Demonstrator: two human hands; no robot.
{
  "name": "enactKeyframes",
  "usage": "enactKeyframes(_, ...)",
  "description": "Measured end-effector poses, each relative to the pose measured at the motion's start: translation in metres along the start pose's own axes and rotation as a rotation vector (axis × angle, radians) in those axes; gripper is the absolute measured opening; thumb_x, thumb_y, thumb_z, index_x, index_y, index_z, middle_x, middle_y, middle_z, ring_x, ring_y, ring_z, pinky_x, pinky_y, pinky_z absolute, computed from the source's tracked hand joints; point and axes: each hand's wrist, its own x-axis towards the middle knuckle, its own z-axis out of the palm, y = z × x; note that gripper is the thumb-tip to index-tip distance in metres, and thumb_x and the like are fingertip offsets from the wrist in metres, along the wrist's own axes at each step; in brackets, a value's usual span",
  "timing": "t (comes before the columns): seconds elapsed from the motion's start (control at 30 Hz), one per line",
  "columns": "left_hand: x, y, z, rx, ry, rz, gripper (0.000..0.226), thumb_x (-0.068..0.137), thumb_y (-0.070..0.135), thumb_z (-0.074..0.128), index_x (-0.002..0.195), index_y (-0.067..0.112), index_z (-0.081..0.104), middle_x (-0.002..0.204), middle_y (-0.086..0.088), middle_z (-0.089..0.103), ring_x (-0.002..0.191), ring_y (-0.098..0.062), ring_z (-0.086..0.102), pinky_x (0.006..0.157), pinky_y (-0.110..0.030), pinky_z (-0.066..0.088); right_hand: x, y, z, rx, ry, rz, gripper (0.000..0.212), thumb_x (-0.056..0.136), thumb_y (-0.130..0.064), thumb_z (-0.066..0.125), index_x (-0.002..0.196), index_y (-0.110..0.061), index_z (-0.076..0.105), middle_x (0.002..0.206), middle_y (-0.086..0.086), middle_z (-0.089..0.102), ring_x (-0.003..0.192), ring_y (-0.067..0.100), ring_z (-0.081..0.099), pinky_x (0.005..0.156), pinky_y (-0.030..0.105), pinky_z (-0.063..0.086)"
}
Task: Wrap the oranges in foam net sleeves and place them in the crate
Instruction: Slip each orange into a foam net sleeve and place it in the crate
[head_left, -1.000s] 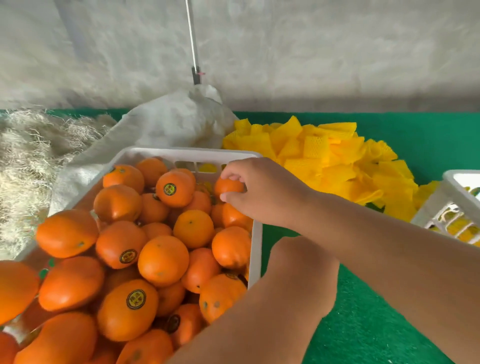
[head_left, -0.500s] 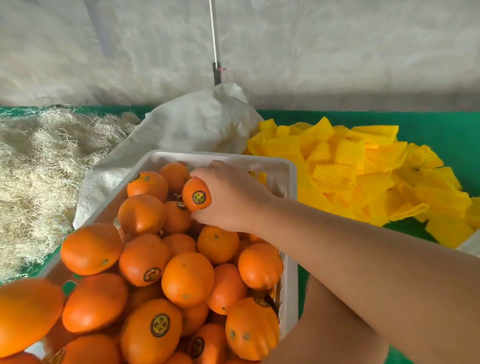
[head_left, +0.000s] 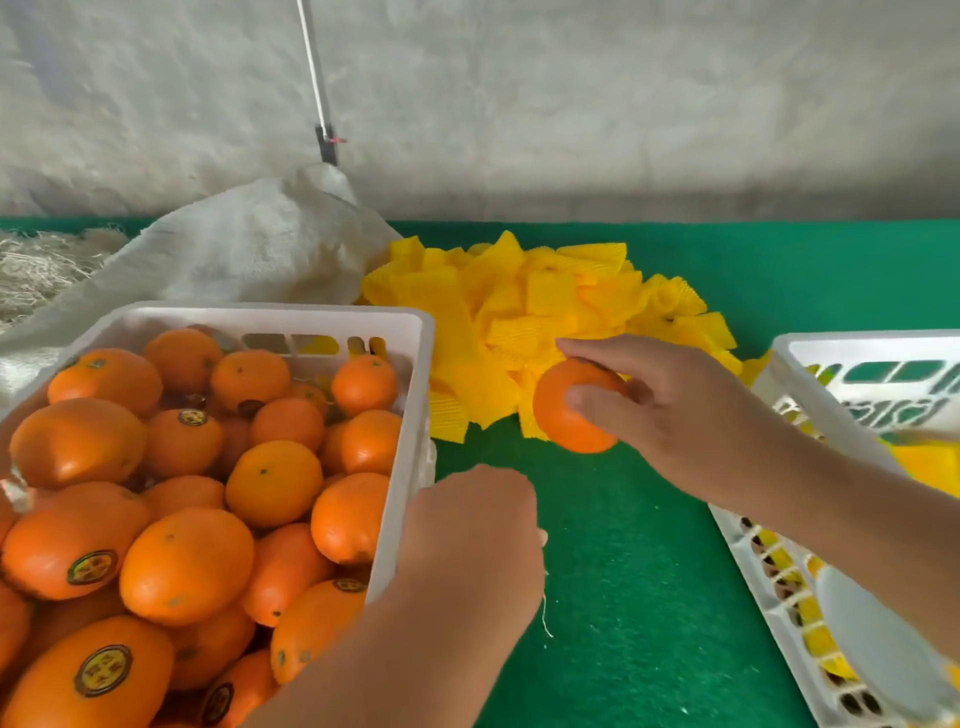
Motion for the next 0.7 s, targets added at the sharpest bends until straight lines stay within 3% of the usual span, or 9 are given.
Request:
enactKeyframes(0.1,0.003,0.004,0.006,-0.095,0.160,0.060,0.071,0.089,0.077,0.062,0.126,0.024,0.033,0.106,0.008,0.051,0.087,-0.012,0.056,0.069,-0.025,0.039,-0.022,0.021,-0.001,-0.023,-0.049,0.124,0.075,0.083,-0.075,0.048,0.149,-0.042,0.055,0.146,-0.017,0.057,0.126,0.003,0.055,0.099,0.023,0.044)
enactKeyframes(0.17,0.003,0.007,0.010,-0.188,0.180,0.239,0.101,0.080,0.081,0.068,0.150,0.036,0.010,0.141,0.011,0.038,0.115,-0.007,0.049,0.086,-0.024,0.037,-0.032,0.024,0.004,0.010,-0.118,0.145,0.056,0.095,-0.067,0.054,0.142,-0.039,0.063,0.132,-0.019,0.065,0.109,-0.004,0.060,0.084,0.016,0.043)
enactKeyframes(0.23,0.001,0.012,0.009,-0.263,0.173,0.347,0.101,0.078,0.077,0.074,0.150,0.044,0.012,0.141,0.019,0.033,0.111,0.002,0.042,0.081,-0.017,0.035,-0.037,0.019,0.010,0.088,-0.180,0.137,0.031,0.103,-0.050,0.058,0.119,-0.031,0.075,0.100,-0.013,0.074,0.079,0.003,0.064,0.064,0.026,0.043)
enactKeyframes(0.3,0.001,0.013,0.009,-0.271,0.186,0.358,0.079,0.080,0.071,0.076,0.137,0.044,0.029,0.125,0.019,0.044,0.097,0.000,0.049,0.069,-0.011,0.033,-0.036,0.015,0.014,0.153,-0.234,0.136,0.028,0.106,-0.041,0.056,0.099,-0.021,0.075,0.086,0.000,0.073,0.071,0.018,0.066,0.062,0.041,0.050)
enactKeyframes(0.37,0.002,0.012,0.007,-0.248,0.225,0.325,0.063,0.082,0.069,0.073,0.125,0.042,0.036,0.111,0.020,0.046,0.089,-0.003,0.051,0.063,-0.012,0.030,-0.033,0.012,0.014,0.293,-0.319,0.191,0.031,0.106,-0.043,0.055,0.102,-0.019,0.075,0.091,-0.001,0.078,0.080,0.016,0.075,0.076,0.035,0.061)
enactKeyframes(0.47,0.002,0.010,0.007,-0.172,0.185,0.227,0.071,0.082,0.070,0.075,0.130,0.040,0.032,0.111,0.017,0.043,0.092,-0.007,0.046,0.064,-0.016,0.026,-0.015,0.022,0.012,0.446,-0.356,0.389,0.037,0.104,-0.054,0.054,0.127,-0.030,0.070,0.116,-0.007,0.077,0.095,0.018,0.079,0.091,0.043,0.062)
enactKeyframes(0.53,0.002,0.007,0.009,-0.093,0.124,0.185,0.077,0.081,0.070,0.076,0.135,0.037,0.031,0.118,0.012,0.048,0.096,-0.009,0.043,0.072,-0.024,0.032,0.005,0.038,0.015,0.238,-0.337,0.443,0.044,0.104,-0.053,0.056,0.140,-0.027,0.062,0.129,-0.006,0.071,0.099,0.015,0.077,0.091,0.042,0.063)
enactKeyframes(0.63,0.002,0.006,0.013,-0.067,0.057,0.179,0.078,0.081,0.069,0.077,0.135,0.034,0.033,0.118,0.009,0.051,0.096,-0.013,0.045,0.076,-0.030,0.034,0.035,0.066,0.031,-0.196,-0.319,0.383,0.044,0.104,-0.042,0.064,0.142,-0.019,0.062,0.139,0.005,0.065,0.113,0.021,0.070,0.098,0.043,0.058)
enactKeyframes(0.7,-0.004,0.008,0.017,-0.052,0.055,0.205,0.078,0.081,0.069,0.076,0.135,0.034,0.032,0.122,0.009,0.053,0.098,-0.015,0.048,0.077,-0.032,0.036,0.053,0.082,0.048,-0.334,-0.295,0.360,0.041,0.104,-0.037,0.065,0.141,-0.021,0.061,0.147,0.006,0.059,0.120,0.024,0.065,0.102,0.041,0.053)
